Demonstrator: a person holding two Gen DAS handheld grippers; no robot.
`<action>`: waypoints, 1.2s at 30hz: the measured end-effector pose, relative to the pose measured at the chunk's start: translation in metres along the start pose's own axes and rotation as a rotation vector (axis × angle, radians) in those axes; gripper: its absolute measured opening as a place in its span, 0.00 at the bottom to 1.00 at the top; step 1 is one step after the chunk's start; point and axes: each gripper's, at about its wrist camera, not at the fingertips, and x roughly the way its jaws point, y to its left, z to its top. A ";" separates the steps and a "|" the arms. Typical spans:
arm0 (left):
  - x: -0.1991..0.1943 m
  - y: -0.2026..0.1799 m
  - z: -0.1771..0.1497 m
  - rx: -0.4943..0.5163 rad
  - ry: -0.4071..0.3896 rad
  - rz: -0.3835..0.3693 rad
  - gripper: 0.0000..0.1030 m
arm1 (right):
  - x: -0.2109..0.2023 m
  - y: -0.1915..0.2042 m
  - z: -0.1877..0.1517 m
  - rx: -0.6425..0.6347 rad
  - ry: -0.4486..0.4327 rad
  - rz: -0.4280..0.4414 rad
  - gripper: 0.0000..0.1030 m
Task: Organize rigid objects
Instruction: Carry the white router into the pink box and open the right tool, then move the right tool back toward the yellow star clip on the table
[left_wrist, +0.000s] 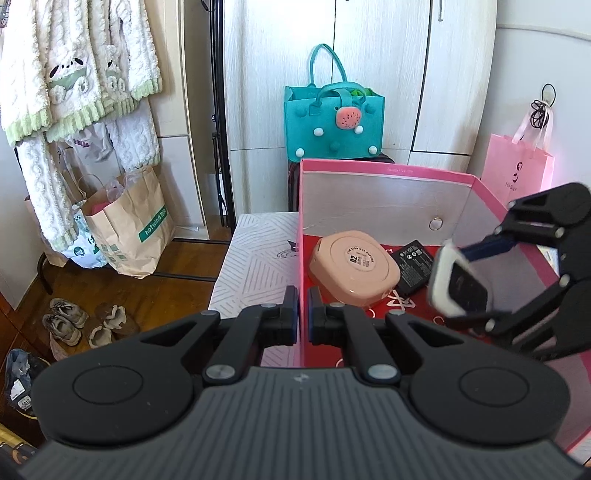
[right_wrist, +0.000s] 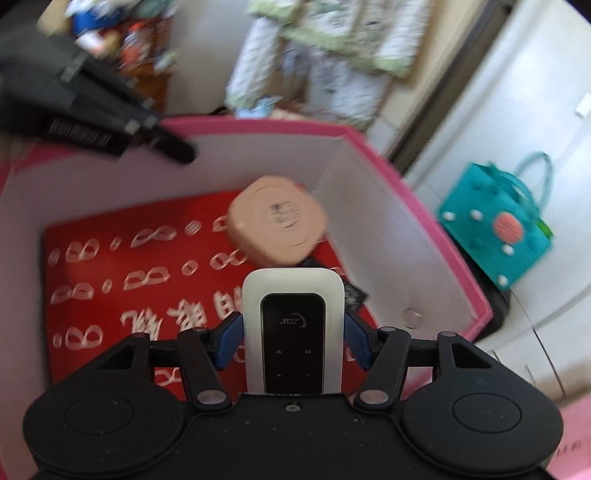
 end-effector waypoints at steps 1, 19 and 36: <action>0.000 0.000 0.000 -0.001 -0.002 -0.002 0.05 | 0.003 0.000 0.001 -0.027 0.004 0.011 0.63; -0.002 0.001 -0.001 -0.007 -0.004 -0.002 0.05 | -0.098 -0.041 -0.043 0.480 -0.287 -0.026 0.71; -0.001 0.001 0.000 0.003 -0.002 0.002 0.05 | -0.113 -0.013 -0.176 0.732 -0.182 0.014 0.71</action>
